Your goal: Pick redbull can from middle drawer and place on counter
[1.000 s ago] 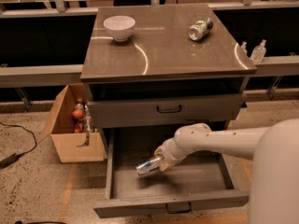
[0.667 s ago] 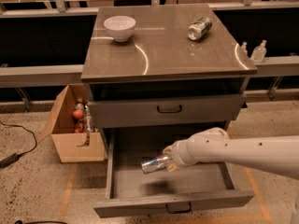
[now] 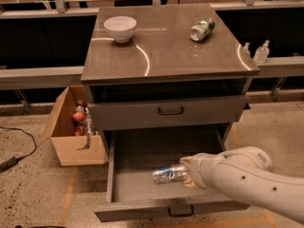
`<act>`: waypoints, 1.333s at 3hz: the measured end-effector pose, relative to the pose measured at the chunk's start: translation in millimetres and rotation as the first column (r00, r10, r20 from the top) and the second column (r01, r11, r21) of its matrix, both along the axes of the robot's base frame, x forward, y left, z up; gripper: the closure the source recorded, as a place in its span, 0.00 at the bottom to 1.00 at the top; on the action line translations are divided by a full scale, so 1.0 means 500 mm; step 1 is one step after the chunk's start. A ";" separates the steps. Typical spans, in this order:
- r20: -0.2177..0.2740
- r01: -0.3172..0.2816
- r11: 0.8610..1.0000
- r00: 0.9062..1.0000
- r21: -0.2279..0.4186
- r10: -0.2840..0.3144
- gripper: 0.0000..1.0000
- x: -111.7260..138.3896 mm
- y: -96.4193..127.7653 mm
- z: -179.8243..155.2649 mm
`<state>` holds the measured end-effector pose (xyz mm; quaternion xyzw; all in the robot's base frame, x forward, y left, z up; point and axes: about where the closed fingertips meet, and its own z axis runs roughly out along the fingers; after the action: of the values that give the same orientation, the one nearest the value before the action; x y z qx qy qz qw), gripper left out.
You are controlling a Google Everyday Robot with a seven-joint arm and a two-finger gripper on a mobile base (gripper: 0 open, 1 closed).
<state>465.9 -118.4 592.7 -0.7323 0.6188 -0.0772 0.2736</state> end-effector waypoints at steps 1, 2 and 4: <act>0.091 0.023 0.999 0.996 -0.036 -0.019 1.00 -0.053 -0.013 0.155; 0.196 0.039 0.995 0.980 -0.091 -0.021 1.00 -0.058 -0.032 0.306; 0.425 0.086 0.973 0.905 -0.216 0.015 1.00 0.018 -0.071 0.518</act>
Offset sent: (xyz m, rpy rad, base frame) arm -0.0254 -0.0521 0.2697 -0.3051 -0.4018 0.0388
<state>475.1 -153.9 851.8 -0.7133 0.5447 -0.3104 0.3134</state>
